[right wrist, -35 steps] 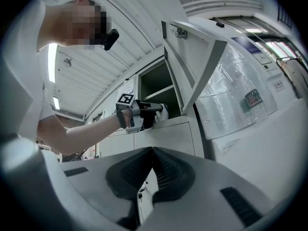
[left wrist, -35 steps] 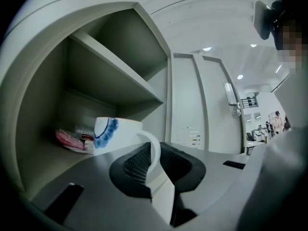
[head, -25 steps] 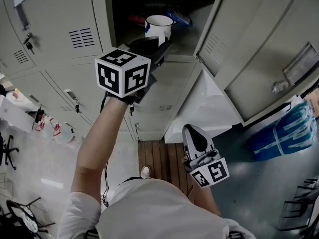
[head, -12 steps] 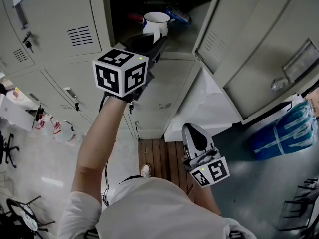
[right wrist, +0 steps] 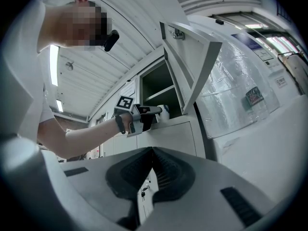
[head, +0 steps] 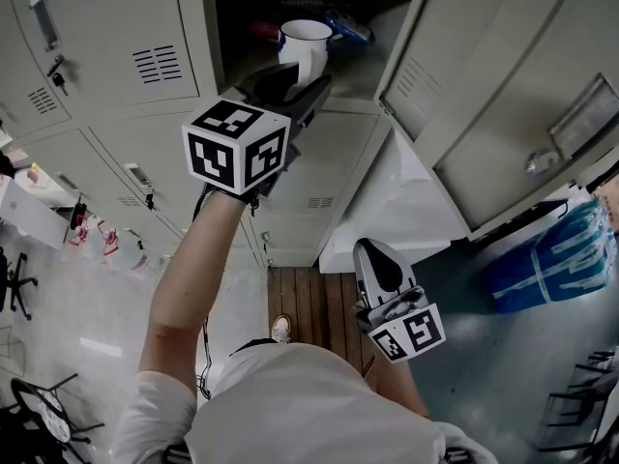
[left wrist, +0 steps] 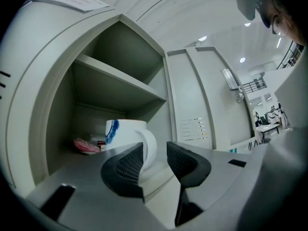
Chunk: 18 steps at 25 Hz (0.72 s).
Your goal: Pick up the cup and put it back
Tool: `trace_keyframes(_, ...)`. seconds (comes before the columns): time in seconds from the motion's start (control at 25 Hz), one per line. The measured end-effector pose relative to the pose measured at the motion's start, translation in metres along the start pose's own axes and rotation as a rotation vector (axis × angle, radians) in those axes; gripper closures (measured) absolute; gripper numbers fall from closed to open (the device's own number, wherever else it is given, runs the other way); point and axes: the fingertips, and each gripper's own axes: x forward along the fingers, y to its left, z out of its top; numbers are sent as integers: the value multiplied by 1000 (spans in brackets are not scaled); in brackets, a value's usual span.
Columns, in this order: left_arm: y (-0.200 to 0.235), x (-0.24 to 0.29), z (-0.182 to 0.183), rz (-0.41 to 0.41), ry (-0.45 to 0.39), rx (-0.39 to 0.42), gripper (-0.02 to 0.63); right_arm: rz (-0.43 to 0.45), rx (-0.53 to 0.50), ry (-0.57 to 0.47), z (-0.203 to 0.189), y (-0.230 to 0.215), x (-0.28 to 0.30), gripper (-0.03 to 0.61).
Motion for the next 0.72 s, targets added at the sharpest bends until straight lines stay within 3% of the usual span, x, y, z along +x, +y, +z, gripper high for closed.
trace_keyframes(0.72, 0, -53, -3, 119, -8, 141, 445, 25, 14, -14, 5, -3, -6, 561)
